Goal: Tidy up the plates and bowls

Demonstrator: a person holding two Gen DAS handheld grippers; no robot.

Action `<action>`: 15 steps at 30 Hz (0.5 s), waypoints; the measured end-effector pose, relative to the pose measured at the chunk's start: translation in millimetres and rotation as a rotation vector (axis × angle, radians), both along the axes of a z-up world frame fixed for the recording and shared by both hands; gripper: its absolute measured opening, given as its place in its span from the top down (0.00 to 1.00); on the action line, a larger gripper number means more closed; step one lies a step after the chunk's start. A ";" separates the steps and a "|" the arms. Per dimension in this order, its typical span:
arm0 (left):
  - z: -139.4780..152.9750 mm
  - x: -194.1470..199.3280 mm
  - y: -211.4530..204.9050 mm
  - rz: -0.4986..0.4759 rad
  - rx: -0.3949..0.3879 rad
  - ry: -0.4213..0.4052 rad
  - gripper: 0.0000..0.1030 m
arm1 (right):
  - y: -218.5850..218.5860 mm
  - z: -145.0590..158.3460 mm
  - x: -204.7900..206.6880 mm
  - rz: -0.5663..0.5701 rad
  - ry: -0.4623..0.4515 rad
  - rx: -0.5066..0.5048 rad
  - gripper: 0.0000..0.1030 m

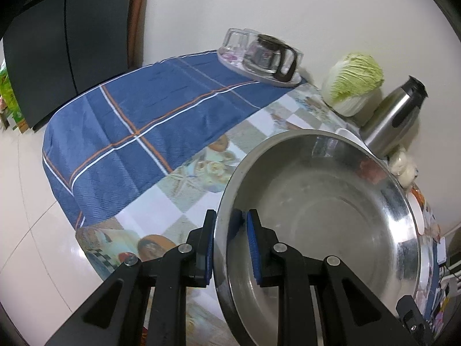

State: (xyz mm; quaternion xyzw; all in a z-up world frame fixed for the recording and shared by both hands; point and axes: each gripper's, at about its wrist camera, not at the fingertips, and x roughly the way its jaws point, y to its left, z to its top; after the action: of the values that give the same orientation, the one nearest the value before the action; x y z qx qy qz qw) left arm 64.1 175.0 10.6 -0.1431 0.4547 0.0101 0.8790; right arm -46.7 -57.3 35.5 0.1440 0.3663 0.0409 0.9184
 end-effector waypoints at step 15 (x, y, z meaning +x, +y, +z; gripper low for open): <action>13.9 -16.0 -62.8 -0.096 0.055 -0.015 0.79 | -57.4 8.2 -27.7 -0.068 -0.021 0.032 0.79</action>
State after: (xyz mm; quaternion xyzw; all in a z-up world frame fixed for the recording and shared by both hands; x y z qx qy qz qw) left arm 48.1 112.2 24.5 -0.0971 0.4539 -0.0207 0.8855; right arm -74.4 -114.8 43.6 0.1707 0.3510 0.0172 0.9205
